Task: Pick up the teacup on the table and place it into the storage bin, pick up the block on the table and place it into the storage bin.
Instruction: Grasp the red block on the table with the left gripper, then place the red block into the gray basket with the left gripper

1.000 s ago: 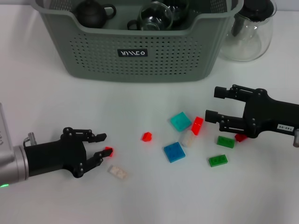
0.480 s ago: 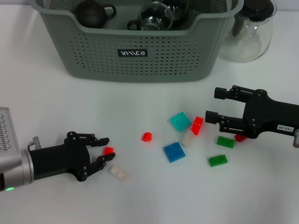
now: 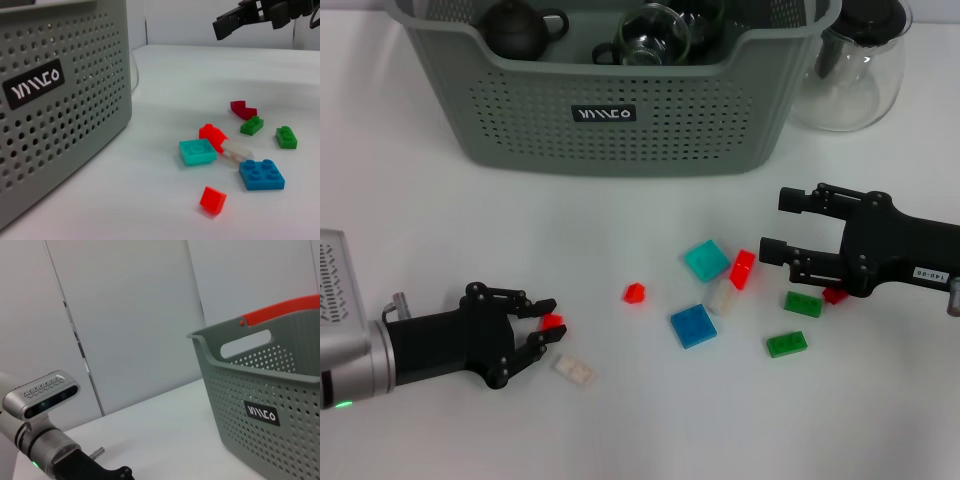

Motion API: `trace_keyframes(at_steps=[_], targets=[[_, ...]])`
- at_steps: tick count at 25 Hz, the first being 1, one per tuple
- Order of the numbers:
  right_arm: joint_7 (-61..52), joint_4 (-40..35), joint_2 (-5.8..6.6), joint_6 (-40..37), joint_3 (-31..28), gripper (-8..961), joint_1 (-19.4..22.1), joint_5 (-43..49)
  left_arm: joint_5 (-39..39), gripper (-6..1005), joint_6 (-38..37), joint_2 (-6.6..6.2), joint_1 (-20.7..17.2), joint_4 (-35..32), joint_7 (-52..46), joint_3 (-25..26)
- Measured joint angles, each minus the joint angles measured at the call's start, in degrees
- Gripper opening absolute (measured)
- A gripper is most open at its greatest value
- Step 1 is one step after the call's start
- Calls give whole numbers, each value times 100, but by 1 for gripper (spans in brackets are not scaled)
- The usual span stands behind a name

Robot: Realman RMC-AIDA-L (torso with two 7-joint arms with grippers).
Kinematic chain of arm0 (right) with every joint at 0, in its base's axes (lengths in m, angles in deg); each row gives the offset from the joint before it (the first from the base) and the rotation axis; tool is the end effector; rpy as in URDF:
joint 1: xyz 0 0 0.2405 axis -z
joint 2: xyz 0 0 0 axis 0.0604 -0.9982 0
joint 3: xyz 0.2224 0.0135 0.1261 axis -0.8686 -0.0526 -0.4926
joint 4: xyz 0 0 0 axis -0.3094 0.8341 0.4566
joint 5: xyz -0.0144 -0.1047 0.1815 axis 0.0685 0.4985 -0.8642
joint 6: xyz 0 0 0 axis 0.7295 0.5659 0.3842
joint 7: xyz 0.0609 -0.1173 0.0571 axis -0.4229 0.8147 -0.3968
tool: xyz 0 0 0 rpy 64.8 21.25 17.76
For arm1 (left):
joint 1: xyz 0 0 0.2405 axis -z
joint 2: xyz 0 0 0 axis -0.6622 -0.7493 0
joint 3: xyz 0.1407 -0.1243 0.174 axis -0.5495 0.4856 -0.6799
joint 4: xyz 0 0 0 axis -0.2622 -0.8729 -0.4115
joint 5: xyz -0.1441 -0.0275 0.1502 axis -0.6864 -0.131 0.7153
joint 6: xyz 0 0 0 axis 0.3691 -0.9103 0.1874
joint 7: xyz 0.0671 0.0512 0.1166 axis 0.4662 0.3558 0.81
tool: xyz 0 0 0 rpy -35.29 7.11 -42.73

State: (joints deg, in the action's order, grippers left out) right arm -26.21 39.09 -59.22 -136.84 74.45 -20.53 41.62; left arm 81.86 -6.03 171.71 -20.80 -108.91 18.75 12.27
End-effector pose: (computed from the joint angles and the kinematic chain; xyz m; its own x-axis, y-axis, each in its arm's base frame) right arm 0.2783 0.2860 -0.0202 0.7366 -0.2999 -0.6063 -0.4419 -0.8919 -0.0957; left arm -0.3399 0.2403 -0.0581 0.9317 0.1496 0.3311 0.2655 -0.9024 -0.3394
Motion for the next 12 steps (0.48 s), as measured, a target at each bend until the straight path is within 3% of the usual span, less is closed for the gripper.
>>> trace_keyframes(at_steps=[12], targets=[[0, 9, 16, -15, 0, 794, 0, -15, 3, 252, -83, -10, 32, -92, -361, 19]])
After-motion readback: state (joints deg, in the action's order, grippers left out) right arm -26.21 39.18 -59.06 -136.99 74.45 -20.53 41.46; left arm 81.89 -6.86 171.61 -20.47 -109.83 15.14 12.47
